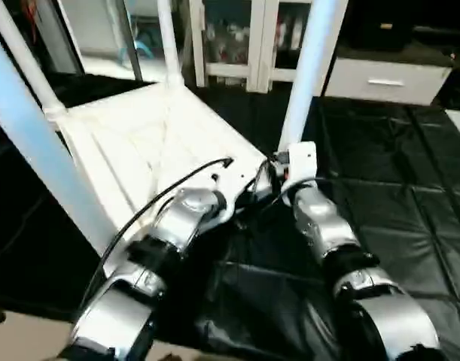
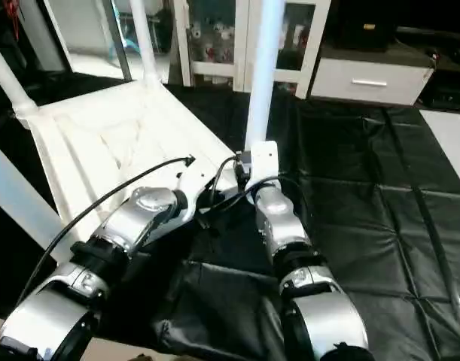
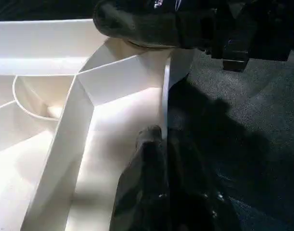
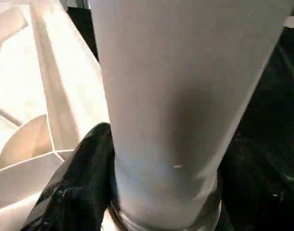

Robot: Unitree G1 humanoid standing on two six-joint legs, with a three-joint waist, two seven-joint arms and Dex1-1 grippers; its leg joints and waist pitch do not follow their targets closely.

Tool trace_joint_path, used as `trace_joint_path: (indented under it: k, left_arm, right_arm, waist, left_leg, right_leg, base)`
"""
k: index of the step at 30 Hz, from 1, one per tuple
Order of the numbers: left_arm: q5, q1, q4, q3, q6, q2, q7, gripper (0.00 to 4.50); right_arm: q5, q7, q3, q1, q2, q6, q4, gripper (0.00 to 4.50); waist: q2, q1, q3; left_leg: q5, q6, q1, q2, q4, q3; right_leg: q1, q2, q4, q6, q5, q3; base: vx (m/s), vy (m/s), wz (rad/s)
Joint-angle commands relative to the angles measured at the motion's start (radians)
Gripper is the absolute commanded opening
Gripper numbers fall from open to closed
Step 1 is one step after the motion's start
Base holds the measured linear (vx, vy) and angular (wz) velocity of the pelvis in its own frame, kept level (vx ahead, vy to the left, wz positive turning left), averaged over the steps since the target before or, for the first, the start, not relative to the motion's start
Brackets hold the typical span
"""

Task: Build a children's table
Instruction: Rotate leg to tighten

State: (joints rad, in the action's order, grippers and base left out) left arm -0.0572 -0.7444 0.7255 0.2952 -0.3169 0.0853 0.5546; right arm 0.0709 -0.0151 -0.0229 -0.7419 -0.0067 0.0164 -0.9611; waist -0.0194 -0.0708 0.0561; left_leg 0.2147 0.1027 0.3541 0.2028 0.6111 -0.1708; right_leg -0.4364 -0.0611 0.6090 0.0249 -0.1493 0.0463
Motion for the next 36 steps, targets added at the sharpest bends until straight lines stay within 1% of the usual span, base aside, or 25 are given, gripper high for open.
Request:
trace_joint_path:
  k: [1,3,4,5,6,7,8,10,11,12,13,14,15,16,18,20,23,24,25,26,29,31,33,35,36]
  left_arm:
    - [-0.022,-0.012,0.011,-0.059,0.045,0.045,-0.142,0.00]
    - [-0.019,-0.003,-0.006,-0.060,0.056,0.061,-0.117,0.00]
    - [-0.018,0.005,-0.017,-0.059,0.058,0.068,-0.099,0.00]
    - [-0.019,0.015,-0.031,-0.055,0.062,0.080,-0.070,0.00]
    - [-0.019,0.022,-0.040,-0.051,0.070,0.086,-0.052,0.00]
    - [-0.015,0.033,-0.056,-0.050,0.066,0.092,-0.031,0.00]
    - [-0.014,0.035,-0.058,-0.049,0.065,0.092,-0.028,0.00]
    - [-0.006,0.069,-0.113,-0.042,0.038,0.118,0.026,0.00]
    - [-0.002,0.084,-0.139,-0.037,0.025,0.131,0.051,0.00]
    - [0.002,0.101,-0.168,-0.027,0.009,0.149,0.085,0.00]
    - [0.006,0.111,-0.184,-0.021,0.000,0.160,0.105,0.00]
    - [0.014,0.125,-0.208,-0.010,-0.007,0.176,0.142,0.00]
    - [0.022,0.139,-0.229,-0.001,-0.010,0.192,0.179,0.00]
    - [0.030,0.153,-0.250,0.008,-0.011,0.206,0.213,0.00]
    - [0.060,0.180,-0.303,0.022,-0.017,0.235,0.293,0.00]
    - [0.076,0.197,-0.343,0.035,-0.012,0.263,0.355,0.00]
    - [0.103,0.230,-0.414,0.054,-0.012,0.305,0.454,0.00]
    - [0.119,0.242,-0.439,0.059,-0.015,0.317,0.485,0.00]
    - [0.129,0.248,-0.455,0.061,-0.017,0.324,0.503,0.00]
    - [0.142,0.258,-0.478,0.067,-0.021,0.333,0.528,0.00]
    - [0.162,0.277,-0.531,0.076,-0.047,0.346,0.559,0.00]
    - [0.159,0.280,-0.538,0.077,-0.049,0.346,0.556,0.00]
    - [0.153,0.280,-0.539,0.075,-0.049,0.345,0.556,0.00]
    - [0.154,0.277,-0.544,0.072,-0.054,0.350,0.559,0.00]
    - [0.155,0.276,-0.549,0.070,-0.059,0.352,0.561,0.00]
  right_arm:
    - [0.008,-0.093,0.036,0.026,0.051,0.052,0.023,2.66]
    - [0.001,-0.120,0.048,0.032,0.045,0.078,0.048,3.35]
    - [-0.004,-0.126,0.053,0.036,0.037,0.080,0.059,3.35]
    - [0.001,-0.146,0.048,0.039,0.025,0.079,0.077,3.38]
    - [0.003,-0.152,0.045,0.040,0.018,0.078,0.083,3.38]
    - [0.003,-0.163,0.045,0.044,0.006,0.073,0.092,3.47]
    - [0.003,-0.164,0.045,0.044,0.004,0.073,0.093,3.66]
    - [0.038,-0.269,0.043,0.065,-0.037,0.025,0.150,3.79]
    - [0.048,-0.322,0.045,0.074,-0.060,0.006,0.175,3.82]
    - [0.053,-0.396,0.059,0.087,-0.096,-0.017,0.204,3.95]
    - [0.052,-0.441,0.069,0.094,-0.118,-0.029,0.220,3.95]
    - [0.037,-0.507,0.096,0.107,-0.156,-0.038,0.236,4.09]
    - [0.023,-0.573,0.121,0.121,-0.192,-0.041,0.253,4.19]
    - [0.017,-0.627,0.137,0.135,-0.221,-0.037,0.268,4.25]
    - [0.020,-0.699,0.145,0.151,-0.272,-0.042,0.297,4.25]
    - [0.047,-0.776,0.148,0.163,-0.304,-0.070,0.338,4.25]
    - [0.099,-0.926,0.175,0.198,-0.361,-0.122,0.431,4.25]
    - [0.111,-0.973,0.187,0.208,-0.378,-0.133,0.456,4.25]
    - [0.118,-1.000,0.195,0.214,-0.388,-0.139,0.470,4.25]
    - [0.117,-1.026,0.209,0.220,-0.398,-0.145,0.480,4.25]
    - [0.125,-1.101,0.242,0.234,-0.416,-0.169,0.505,4.25]
    - [0.114,-1.120,0.250,0.232,-0.412,-0.166,0.495,4.25]
    - [0.095,-1.116,0.254,0.226,-0.406,-0.164,0.482,4.25]
    - [0.086,-1.117,0.266,0.219,-0.406,-0.178,0.483,4.25]
    - [0.085,-1.121,0.271,0.217,-0.407,-0.186,0.486,4.25]
  waist:
    - [0.008,-0.004,-0.078]
    - [0.007,-0.007,-0.078]
    - [0.007,-0.009,-0.078]
    - [0.012,-0.010,-0.078]
    - [0.008,-0.004,-0.077]
    - [0.012,0.003,-0.078]
    - [0.011,0.011,-0.078]
    - [0.009,0.011,-0.077]
    - [0.008,0.009,-0.075]
    - [0.004,0.006,-0.076]
    - [0.005,0.004,-0.076]
    - [0.000,0.004,-0.075]
    - [-0.004,0.001,-0.076]
    - [-0.001,0.002,-0.075]
    - [0.004,0.000,-0.074]
    - [0.003,0.001,-0.073]
    - [0.003,-0.001,-0.068]
    - [0.003,0.000,-0.068]
    - [0.002,-0.003,-0.069]
    - [0.007,-0.007,-0.068]
    - [0.003,-0.022,-0.069]
    - [0.002,-0.025,-0.069]
    - [0.007,-0.025,-0.067]
    - [0.015,-0.024,-0.067]
    - [0.013,-0.024,-0.067]
  left_leg:
    - [0.139,-0.059,0.006,0.002,-0.069,-0.003]
    - [0.133,-0.063,0.006,0.004,-0.069,-0.003]
    - [0.123,-0.066,0.006,0.004,-0.068,-0.004]
    - [0.112,-0.073,0.011,0.003,-0.069,-0.004]
    - [0.107,-0.072,0.022,0.003,-0.072,0.002]
    - [0.102,-0.068,0.024,0.002,-0.072,0.003]
    - [0.102,-0.065,0.019,0.001,-0.070,0.003]
    - [0.118,-0.076,0.009,0.006,-0.069,-0.001]
    - [0.112,-0.082,0.010,0.009,-0.069,-0.002]
    - [0.107,-0.086,0.007,0.009,-0.069,-0.002]
    - [0.107,-0.090,0.007,0.010,-0.069,-0.002]
    - [0.105,-0.092,0.008,0.011,-0.069,-0.001]
    - [0.109,-0.088,0.004,0.012,-0.067,-0.003]
    - [0.116,-0.088,0.006,0.011,-0.068,-0.003]
    - [0.132,-0.086,0.007,0.012,-0.069,-0.003]
    - [0.143,-0.080,0.005,0.012,-0.069,-0.004]
    - [0.170,-0.080,0.003,0.015,-0.073,-0.002]
    - [0.170,-0.079,0.003,0.017,-0.074,-0.001]
    - [0.166,-0.080,-0.001,0.018,-0.072,-0.003]
    - [0.168,-0.080,-0.002,0.020,-0.073,-0.005]
    - [0.163,-0.074,-0.008,0.023,-0.072,-0.006]
    - [0.167,-0.070,-0.006,0.022,-0.073,-0.006]
    - [0.176,-0.059,-0.002,0.020,-0.075,-0.004]
    - [0.175,-0.055,0.000,0.017,-0.075,-0.003]
    - [0.172,-0.054,0.000,0.016,-0.075,-0.003]
  right_leg:
    - [0.077,-0.062,-0.067,0.208,-0.197,-0.031]
    - [0.077,-0.063,-0.068,0.204,-0.207,-0.032]
    - [0.076,-0.062,-0.066,0.207,-0.195,-0.032]
    - [0.080,-0.061,-0.064,0.207,-0.180,-0.032]
    - [0.090,-0.066,-0.060,0.199,-0.183,-0.030]
    - [0.092,-0.064,-0.060,0.195,-0.184,-0.028]
    - [0.088,-0.063,-0.063,0.195,-0.192,-0.028]
    - [0.081,-0.062,-0.066,0.212,-0.198,-0.029]
    - [0.079,-0.061,-0.065,0.220,-0.184,-0.030]
    - [0.078,-0.059,-0.062,0.230,-0.169,-0.029]
    - [0.080,-0.058,-0.061,0.234,-0.157,-0.028]
    - [0.079,-0.056,-0.060,0.244,-0.137,-0.028]
    - [0.077,-0.058,-0.059,0.251,-0.129,-0.029]
    - [0.079,-0.057,-0.060,0.252,-0.132,-0.028]
    - [0.082,-0.061,-0.061,0.250,-0.157,-0.030]
    - [0.078,-0.059,-0.066,0.246,-0.192,-0.030]
    - [0.078,-0.060,-0.071,0.224,-0.250,-0.030]
    - [0.078,-0.061,-0.070,0.223,-0.254,-0.030]
    - [0.073,-0.059,-0.070,0.224,-0.249,-0.030]
    - [0.070,-0.058,-0.072,0.225,-0.253,-0.030]
    - [0.065,-0.059,-0.068,0.234,-0.240,-0.033]
    - [0.065,-0.057,-0.067,0.239,-0.231,-0.031]
    - [0.069,-0.060,-0.069,0.222,-0.260,-0.030]
    - [0.071,-0.061,-0.071,0.203,-0.289,-0.030]
    - [0.071,-0.062,-0.071,0.198,-0.298,-0.031]
  base:
    - [0.000,0.000,0.00]
    - [0.000,0.000,0.00]
    - [0.000,0.000,0.00]
    - [0.000,0.000,0.00]
    - [0.000,0.000,0.00]
    - [0.000,0.000,0.00]
    - [0.000,0.000,0.00]
    - [0.000,0.000,0.00]
    - [0.000,0.000,0.00]
    - [0.000,0.000,0.00]
    - [0.000,0.000,0.00]
    - [0.000,0.000,0.00]
    - [0.000,0.000,0.00]
    - [0.000,0.000,0.00]
    - [0.000,0.000,0.00]
    - [0.000,0.000,0.00]
    - [0.000,0.000,0.00]
    - [0.000,0.000,0.00]
    - [0.000,0.000,0.00]
    - [0.000,0.000,0.00]
    - [0.000,0.000,0.00]
    - [0.000,0.000,0.00]
    - [0.000,0.000,0.00]
    - [0.000,0.000,0.00]
    - [0.000,0.000,0.00]
